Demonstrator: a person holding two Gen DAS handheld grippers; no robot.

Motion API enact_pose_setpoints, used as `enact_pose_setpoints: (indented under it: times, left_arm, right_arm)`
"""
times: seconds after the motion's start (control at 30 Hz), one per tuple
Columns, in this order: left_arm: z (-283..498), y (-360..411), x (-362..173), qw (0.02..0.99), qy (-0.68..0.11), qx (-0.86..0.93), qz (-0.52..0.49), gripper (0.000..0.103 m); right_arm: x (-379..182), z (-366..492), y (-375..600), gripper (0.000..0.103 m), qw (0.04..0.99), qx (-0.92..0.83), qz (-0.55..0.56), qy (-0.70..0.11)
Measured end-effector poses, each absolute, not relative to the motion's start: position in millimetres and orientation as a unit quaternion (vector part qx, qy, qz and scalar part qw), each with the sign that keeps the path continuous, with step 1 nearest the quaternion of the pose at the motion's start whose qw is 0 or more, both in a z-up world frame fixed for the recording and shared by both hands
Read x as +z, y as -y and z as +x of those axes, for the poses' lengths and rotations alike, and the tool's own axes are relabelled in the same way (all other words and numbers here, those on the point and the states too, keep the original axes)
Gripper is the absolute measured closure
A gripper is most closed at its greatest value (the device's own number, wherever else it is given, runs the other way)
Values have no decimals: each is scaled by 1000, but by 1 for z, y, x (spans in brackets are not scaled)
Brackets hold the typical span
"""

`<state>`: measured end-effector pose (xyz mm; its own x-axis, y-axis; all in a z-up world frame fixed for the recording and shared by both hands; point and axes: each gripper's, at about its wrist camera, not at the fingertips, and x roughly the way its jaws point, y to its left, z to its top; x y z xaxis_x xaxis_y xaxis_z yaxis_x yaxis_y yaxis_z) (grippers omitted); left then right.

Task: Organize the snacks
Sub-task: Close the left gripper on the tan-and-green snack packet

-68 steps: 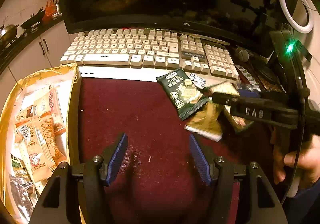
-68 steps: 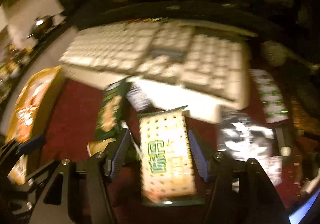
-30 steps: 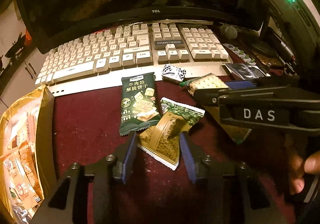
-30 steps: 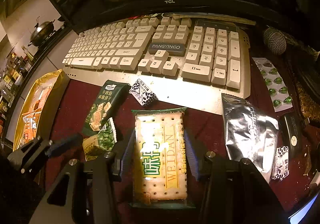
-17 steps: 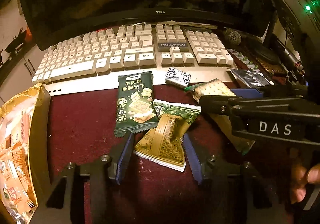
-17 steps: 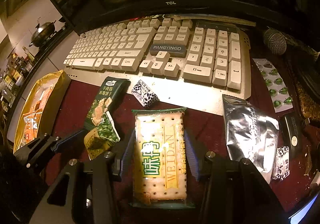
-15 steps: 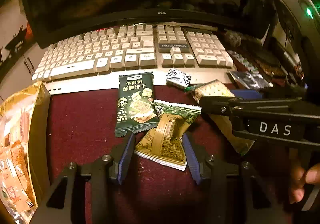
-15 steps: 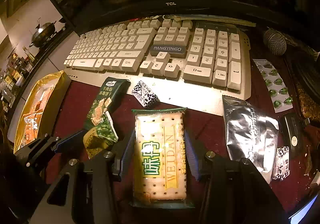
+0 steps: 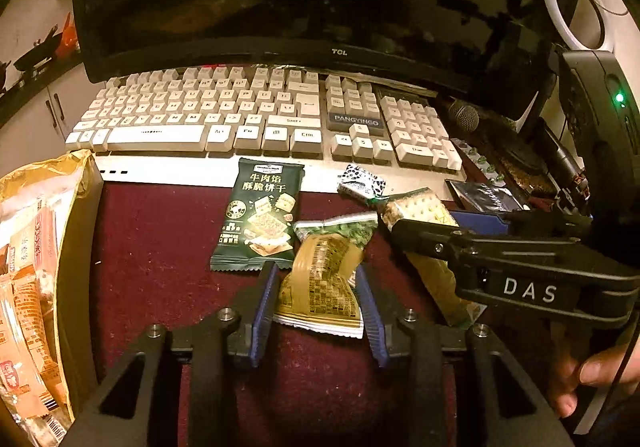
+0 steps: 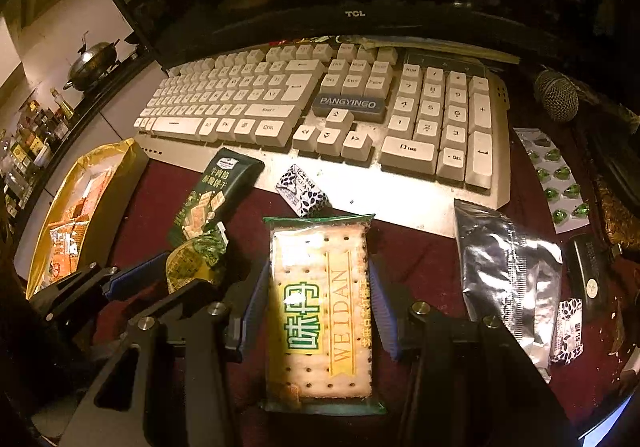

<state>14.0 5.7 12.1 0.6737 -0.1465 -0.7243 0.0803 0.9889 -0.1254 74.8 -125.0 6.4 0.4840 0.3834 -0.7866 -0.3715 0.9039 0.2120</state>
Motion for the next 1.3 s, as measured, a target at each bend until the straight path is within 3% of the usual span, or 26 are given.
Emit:
enact_pose_setpoints:
  times: [0.27,0.5,0.6,0.73,0.83,0.9,1.3]
  left_arm:
    - [20,-5,5,905,-420,-53,-37,53]
    - [19,-9,6,907,-413,-55,-52,58]
    - [17,-10,8,910,-406,-55,-55,59]
    - [14,-13,11,913,-401,-55,-61,60]
    - [13,-13,12,915,-396,-54,-61,62]
    - [12,-13,13,916,-392,-54,-60,63]
    - [11,-13,14,918,-389,-51,-56,65]
  right_arm:
    - [7,72,121,55,862,214,-18,-459]
    - [10,70,123,55,861,213,-32,-461]
    - [11,69,122,46,861,212,-47,-461]
    - [9,66,117,46,857,216,-67,-464]
    - [2,66,113,47,854,208,-83,-470]
    - [3,64,113,57,856,205,-81,-467]
    - [16,67,127,57,870,206,-32,-447]
